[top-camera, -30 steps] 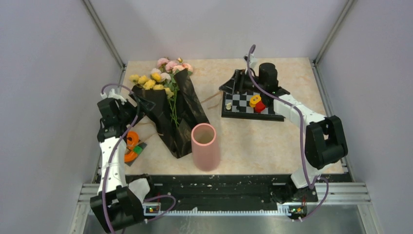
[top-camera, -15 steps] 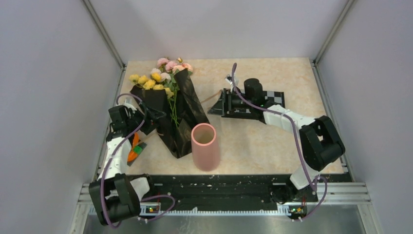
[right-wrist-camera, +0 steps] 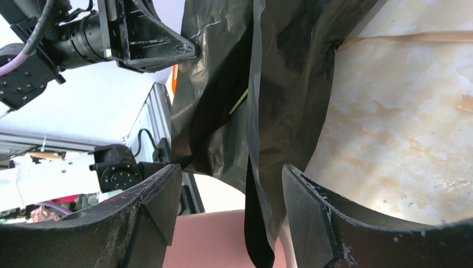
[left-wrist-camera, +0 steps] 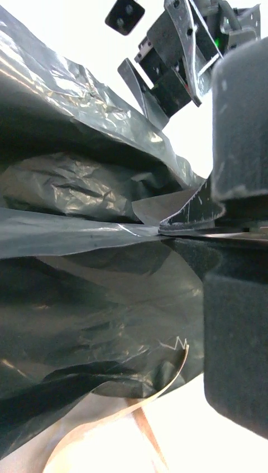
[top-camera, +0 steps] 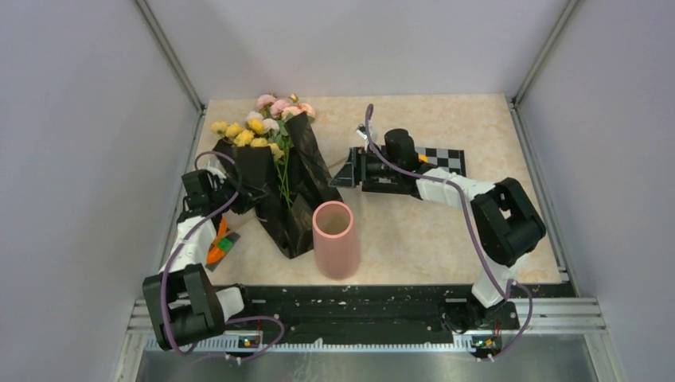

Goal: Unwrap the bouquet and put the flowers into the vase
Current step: Unfold the wrapping paper at the center of the board.

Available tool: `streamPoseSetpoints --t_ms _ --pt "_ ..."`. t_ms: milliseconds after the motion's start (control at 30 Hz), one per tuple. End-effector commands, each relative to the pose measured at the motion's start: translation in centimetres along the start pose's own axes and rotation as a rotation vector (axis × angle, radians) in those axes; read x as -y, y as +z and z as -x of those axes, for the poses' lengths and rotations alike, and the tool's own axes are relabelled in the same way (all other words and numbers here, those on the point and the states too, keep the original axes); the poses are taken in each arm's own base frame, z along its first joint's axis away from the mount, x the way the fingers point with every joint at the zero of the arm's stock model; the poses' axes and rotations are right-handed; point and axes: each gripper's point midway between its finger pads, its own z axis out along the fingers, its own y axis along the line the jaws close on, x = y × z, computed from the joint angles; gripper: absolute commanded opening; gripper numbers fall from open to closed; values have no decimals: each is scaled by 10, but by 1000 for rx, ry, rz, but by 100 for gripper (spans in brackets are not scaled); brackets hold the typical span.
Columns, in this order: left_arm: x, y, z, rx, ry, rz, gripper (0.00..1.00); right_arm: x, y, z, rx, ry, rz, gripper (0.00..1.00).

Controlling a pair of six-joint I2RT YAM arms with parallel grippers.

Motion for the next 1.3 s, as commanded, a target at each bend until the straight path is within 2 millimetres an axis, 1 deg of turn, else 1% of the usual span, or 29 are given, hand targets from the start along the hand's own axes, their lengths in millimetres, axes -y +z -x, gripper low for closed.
streamPoseSetpoints --t_ms 0,33,133,200,400,567,667,800,867,1000,1100,1200,1267 --pt "6 -2 14 60 66 -1 2 -12 2 30 62 -79 -10 68" --pt "4 -3 15 75 71 18 0 -10 2 32 70 -83 -26 68" --pt "-6 -12 22 144 92 100 0 -6 0 39 87 -104 -69 68" --pt "-11 -23 25 197 103 155 0 -4 0 42 90 -116 -83 68" --pt "-28 -45 22 296 118 252 0 -3 7 47 69 -139 -73 69" --pt "-33 -49 16 284 114 279 0 5 20 51 46 -156 -64 70" --pt "-41 -50 14 269 80 328 0 13 27 53 40 -153 -71 70" --pt "-58 -55 13 264 -1 372 0 20 33 52 33 -149 -75 70" --pt "-67 -61 13 275 -47 390 0 22 35 50 28 -141 -66 69" --pt "-91 -83 16 336 -139 501 0 18 39 48 36 -123 -22 62" --pt "-115 -103 18 388 -237 614 0 15 41 48 40 -111 10 58" --pt "-131 -118 13 400 -315 717 0 12 42 47 41 -103 28 54" --pt "-138 -124 10 410 -344 771 0 12 41 47 45 -103 33 53"
